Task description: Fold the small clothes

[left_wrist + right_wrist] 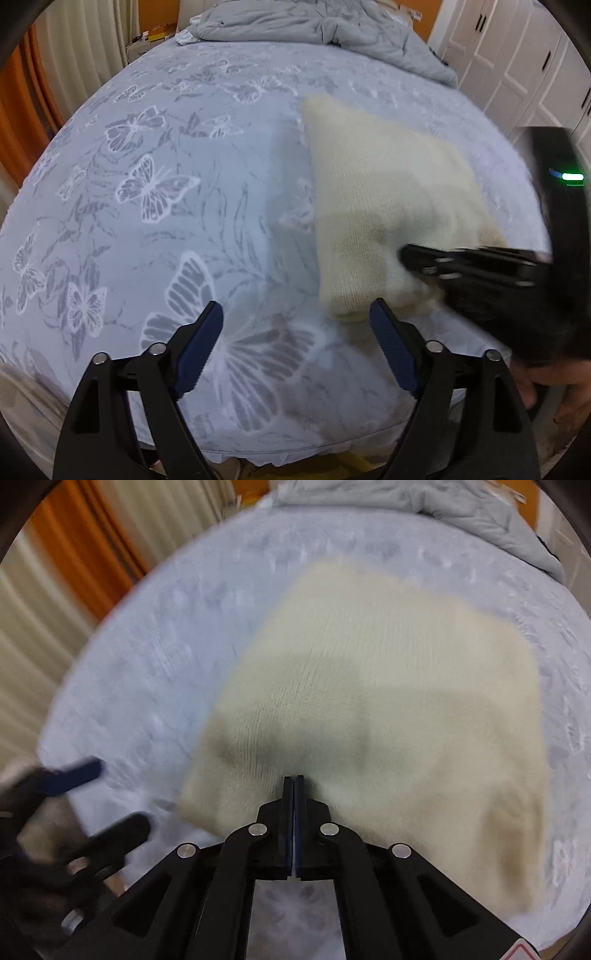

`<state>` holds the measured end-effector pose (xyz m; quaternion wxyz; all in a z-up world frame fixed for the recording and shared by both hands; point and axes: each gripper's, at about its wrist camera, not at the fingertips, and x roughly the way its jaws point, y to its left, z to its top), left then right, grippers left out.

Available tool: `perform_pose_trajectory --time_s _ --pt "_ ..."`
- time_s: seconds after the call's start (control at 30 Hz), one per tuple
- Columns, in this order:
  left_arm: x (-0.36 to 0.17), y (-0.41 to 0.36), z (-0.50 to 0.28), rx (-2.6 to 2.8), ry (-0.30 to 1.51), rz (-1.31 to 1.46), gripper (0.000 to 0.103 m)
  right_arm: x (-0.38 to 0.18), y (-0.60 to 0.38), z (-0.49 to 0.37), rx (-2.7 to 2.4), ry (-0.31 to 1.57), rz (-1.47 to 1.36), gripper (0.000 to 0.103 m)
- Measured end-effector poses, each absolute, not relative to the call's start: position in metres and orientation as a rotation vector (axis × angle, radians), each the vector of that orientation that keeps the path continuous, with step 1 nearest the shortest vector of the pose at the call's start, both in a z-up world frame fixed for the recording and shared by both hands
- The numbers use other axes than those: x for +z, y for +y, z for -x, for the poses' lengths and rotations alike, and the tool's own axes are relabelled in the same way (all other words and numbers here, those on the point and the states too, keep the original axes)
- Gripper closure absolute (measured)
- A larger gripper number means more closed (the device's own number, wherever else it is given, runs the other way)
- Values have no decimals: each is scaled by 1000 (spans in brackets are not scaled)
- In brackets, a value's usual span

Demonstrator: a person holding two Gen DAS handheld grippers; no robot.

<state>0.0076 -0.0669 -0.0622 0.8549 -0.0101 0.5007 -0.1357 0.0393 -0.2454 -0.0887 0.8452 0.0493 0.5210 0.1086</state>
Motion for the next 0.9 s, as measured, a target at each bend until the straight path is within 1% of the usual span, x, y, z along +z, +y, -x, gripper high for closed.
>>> perform_pose_trajectory --time_s 0.07,0.13,0.2,0.23,0.27,0.3,0.37,0.4,0.43,0.47,0.5,0.57,0.63,0.67,0.77,0.8,0.83,0.87,0.9 --pt "-56 -65 -13 -293 1039 54 18 -60 -285 -26 151 1010 -232 103" --pt "-51 -64 -21 -304 1040 97 17 -55 -314 -19 48 1003 -293 103" --pt "-49 -67 -27 -304 1044 125 17 -88 -345 -16 -121 1148 -313 103" --pt "-50 -70 -29 -306 1049 129 17 -121 -359 -13 -168 1237 -345 103" --pt "-51 -73 -30 -307 1054 126 17 -135 -367 -10 -155 1247 -406 103" --pt "-52 -78 -31 -309 1066 119 17 -120 -376 -2 -137 1202 -495 103" --pt "-52 -86 -35 -337 1072 114 16 -95 -380 2 -126 1097 -523 101" --pt "-51 -87 -38 -345 1071 122 11 -85 -384 3 -135 1050 -535 96" --pt "-51 -88 -42 -356 1069 141 9 -79 -391 1 -177 1021 -522 70" --pt "-51 -89 -48 -376 1068 179 8 -79 -394 -3 -212 1006 -500 39" --pt "-54 -89 -58 -401 1070 236 6 -82 -397 -6 -223 1006 -487 33" --pt "-69 -90 -84 -408 1108 326 6 -100 -398 -24 -216 1070 -486 31" --pt "-93 -92 -111 -384 1187 397 6 -125 -405 -38 -181 1125 -561 31" --pt "-105 -94 -123 -371 1235 434 6 -131 -409 -46 -161 1132 -608 26" --pt "-131 -97 -142 -416 1306 585 5 -157 -423 -54 -112 1155 -787 16" --pt "-140 -100 -147 -429 1325 631 5 -160 -422 -55 -105 1149 -821 16" --pt "-147 -104 -150 -443 1348 659 5 -161 -421 -57 -101 1149 -825 17" --pt "-154 -108 -153 -451 1375 678 5 -161 -420 -59 -86 1141 -818 27" --pt "-153 -109 -153 -448 1375 679 9 -159 -416 -59 -56 1132 -825 36"
